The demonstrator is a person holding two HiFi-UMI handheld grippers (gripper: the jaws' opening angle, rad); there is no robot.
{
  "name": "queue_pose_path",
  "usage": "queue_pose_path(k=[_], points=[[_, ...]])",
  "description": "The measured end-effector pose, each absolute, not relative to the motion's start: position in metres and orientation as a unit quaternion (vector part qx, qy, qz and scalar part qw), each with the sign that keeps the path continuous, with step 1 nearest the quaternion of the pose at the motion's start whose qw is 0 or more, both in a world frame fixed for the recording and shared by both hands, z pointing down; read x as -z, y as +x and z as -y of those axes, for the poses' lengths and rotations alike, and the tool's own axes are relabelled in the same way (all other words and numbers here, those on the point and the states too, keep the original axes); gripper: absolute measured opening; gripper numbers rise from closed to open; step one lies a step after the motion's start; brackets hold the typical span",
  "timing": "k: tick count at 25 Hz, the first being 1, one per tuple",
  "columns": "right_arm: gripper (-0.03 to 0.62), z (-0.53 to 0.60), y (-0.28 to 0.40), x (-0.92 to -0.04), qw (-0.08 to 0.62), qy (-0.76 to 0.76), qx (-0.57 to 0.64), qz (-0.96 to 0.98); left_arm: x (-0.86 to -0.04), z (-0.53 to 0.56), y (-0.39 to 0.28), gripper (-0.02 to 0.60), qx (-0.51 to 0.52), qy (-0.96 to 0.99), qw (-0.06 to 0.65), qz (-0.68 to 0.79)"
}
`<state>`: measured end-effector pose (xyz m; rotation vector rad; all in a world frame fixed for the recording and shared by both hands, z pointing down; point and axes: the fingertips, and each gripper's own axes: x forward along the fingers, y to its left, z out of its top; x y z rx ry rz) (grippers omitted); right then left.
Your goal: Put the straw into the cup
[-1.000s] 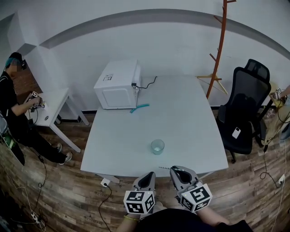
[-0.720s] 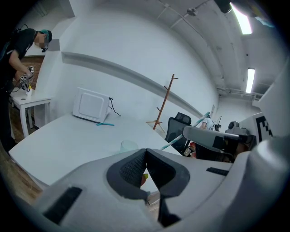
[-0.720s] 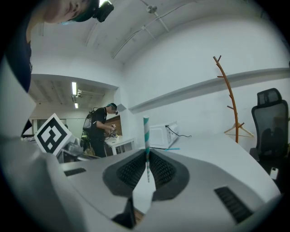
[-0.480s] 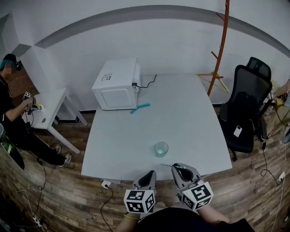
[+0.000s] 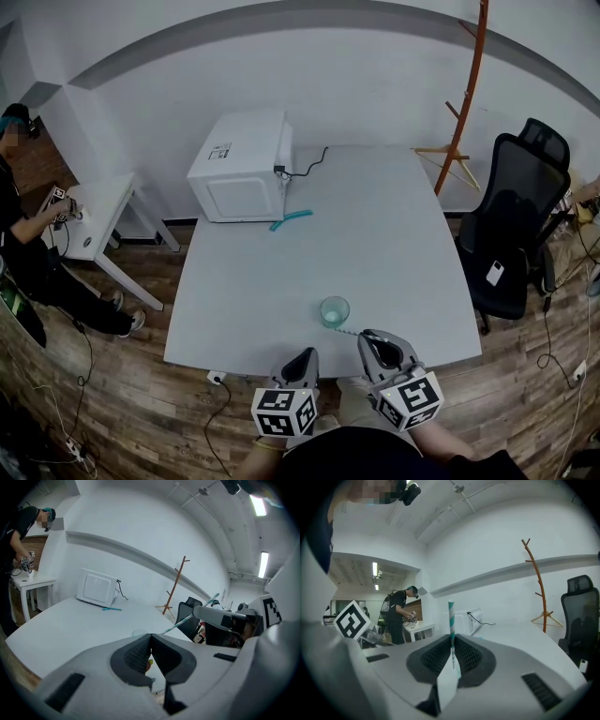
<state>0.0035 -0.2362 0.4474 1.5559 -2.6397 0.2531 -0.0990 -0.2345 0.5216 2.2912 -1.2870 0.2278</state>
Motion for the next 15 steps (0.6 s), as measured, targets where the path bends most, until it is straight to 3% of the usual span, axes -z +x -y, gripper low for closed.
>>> queue_pose_path(k=[15], points=[[0.043, 0.294, 0.008, -0.479, 0.06, 0.481, -0.105, 0.868, -0.548, 0.284, -0.098, 0.02, -0.099, 0.817, 0.269, 0.5]])
